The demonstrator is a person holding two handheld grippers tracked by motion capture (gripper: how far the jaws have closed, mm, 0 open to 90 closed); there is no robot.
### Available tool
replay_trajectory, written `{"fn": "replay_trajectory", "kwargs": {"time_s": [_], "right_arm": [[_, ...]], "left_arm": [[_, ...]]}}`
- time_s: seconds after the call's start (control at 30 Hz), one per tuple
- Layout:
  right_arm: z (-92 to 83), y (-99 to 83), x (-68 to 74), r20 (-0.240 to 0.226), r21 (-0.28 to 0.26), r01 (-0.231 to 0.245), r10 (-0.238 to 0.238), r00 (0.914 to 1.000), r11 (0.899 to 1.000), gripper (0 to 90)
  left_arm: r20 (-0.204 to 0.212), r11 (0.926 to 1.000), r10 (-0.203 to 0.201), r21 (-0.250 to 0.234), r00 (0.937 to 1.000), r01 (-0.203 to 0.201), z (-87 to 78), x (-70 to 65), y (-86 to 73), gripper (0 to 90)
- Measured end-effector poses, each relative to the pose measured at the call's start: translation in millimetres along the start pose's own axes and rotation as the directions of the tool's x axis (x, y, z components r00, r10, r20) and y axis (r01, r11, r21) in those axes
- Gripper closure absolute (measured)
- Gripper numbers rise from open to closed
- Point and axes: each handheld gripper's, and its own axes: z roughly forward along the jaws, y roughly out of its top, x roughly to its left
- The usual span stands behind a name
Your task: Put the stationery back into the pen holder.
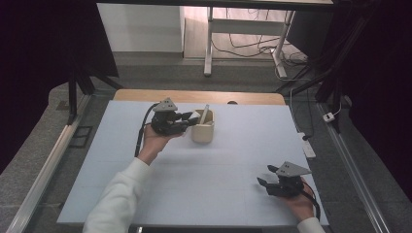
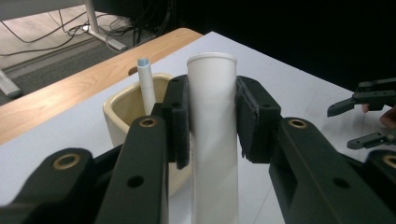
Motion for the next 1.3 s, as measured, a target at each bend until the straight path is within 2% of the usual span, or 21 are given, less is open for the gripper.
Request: {"fn": "replay_trajectory", "kwargs": {"time_s": [0.17,0.4,0.57,0.73,1.0,1.2,1.3], "right_arm": [[0.1,0.0,0.0,-0.001,0.001,0.001,-0.001,1.0,1.0,35.4],[0.1,-0.1,-0.2,-0.001,0.0,-0.001,0.001,1.0,1.0,35.4],[0.3,-0.2,-0.1,0.0,-0.002,-0.003,0.003,1.0,1.0,35.4],[0.3,-0.2,-0.3,0.002,-0.001,-0.005,0.005,1.0,1.0,35.4],[0.2,-0.5,-0.8,0.002,-0.003,-0.007,0.007,1.0,1.0,35.4],[-0.1,-0.7,-1.1,0.005,-0.002,-0.008,0.008,1.0,1.0,35.4],[0.0,-0.7,-1.3,0.0,-0.001,-0.009,0.009,1.0,1.0,35.4]], "left_arm": [[0.0,1.0,0.002,-0.009,1.0,-0.002,2.2,1.8,7.3,66.5],[-0.021,0.9997,0.021,-0.011,0.9996,-0.021,6.6,3.5,17.1,66.4],[-0.022,0.9997,0.018,-0.019,0.9996,-0.018,10.5,6.1,22.8,66.4],[-0.015,0.9994,-0.004,-0.036,0.9999,0.003,17.1,9.6,29.2,66.4],[-0.044,0.9993,0.029,-0.023,0.9986,-0.03,28.2,12.3,40.9,66.3],[-0.047,0.9985,0.042,-0.032,0.998,-0.043,35.9,12.7,43.1,66.3],[-0.035,0.9988,0.026,-0.039,0.9991,-0.027,41.5,13.5,42.2,66.3]]}}
